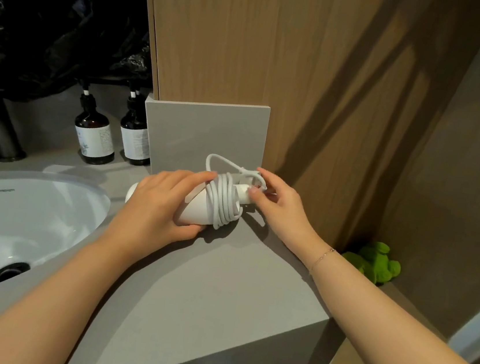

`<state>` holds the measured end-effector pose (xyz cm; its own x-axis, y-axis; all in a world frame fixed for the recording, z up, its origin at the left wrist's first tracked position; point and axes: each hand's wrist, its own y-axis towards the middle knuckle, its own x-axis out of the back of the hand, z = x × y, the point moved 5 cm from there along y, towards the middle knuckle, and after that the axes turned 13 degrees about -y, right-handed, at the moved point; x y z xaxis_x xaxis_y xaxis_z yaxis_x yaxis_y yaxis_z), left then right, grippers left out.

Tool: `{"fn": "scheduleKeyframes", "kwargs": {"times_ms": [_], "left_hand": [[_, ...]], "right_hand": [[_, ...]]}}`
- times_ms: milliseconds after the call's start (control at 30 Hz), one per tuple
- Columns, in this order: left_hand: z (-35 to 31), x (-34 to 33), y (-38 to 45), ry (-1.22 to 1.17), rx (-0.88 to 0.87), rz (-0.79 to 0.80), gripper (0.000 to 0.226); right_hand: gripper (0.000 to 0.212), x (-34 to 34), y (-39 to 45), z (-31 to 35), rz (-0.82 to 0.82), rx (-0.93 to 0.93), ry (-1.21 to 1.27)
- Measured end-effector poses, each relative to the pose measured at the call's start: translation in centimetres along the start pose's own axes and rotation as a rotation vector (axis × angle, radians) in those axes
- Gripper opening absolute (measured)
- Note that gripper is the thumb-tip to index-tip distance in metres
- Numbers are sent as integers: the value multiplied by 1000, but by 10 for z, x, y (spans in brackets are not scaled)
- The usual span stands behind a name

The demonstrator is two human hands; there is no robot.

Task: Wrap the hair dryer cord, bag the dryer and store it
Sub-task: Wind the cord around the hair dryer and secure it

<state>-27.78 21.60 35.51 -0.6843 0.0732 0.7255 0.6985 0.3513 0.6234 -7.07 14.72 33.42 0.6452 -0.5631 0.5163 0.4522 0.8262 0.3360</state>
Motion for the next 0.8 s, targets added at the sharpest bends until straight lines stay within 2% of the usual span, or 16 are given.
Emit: {"fn": "scheduleKeyframes", "kwargs": {"times_ms": [100,233,467,667,800], "left_hand": [[0,2,1,-22,5,-6,83],[-1,1,1,-5,-5,-4,84],[-3,-8,3,103,-47,18,82],[-7,-14,2,158,-49,1,85],[-7,-15,1,159,-16,1,82]], "right_hand": [[32,5,0,-1,-113,35,-18],[31,10,2,-2,-137,26,44],[33,4,6,-7,-75,-95,229],[26,6,5,-4,-233,-20,41],[22,7,1,-5,-234,-30,47]]}}
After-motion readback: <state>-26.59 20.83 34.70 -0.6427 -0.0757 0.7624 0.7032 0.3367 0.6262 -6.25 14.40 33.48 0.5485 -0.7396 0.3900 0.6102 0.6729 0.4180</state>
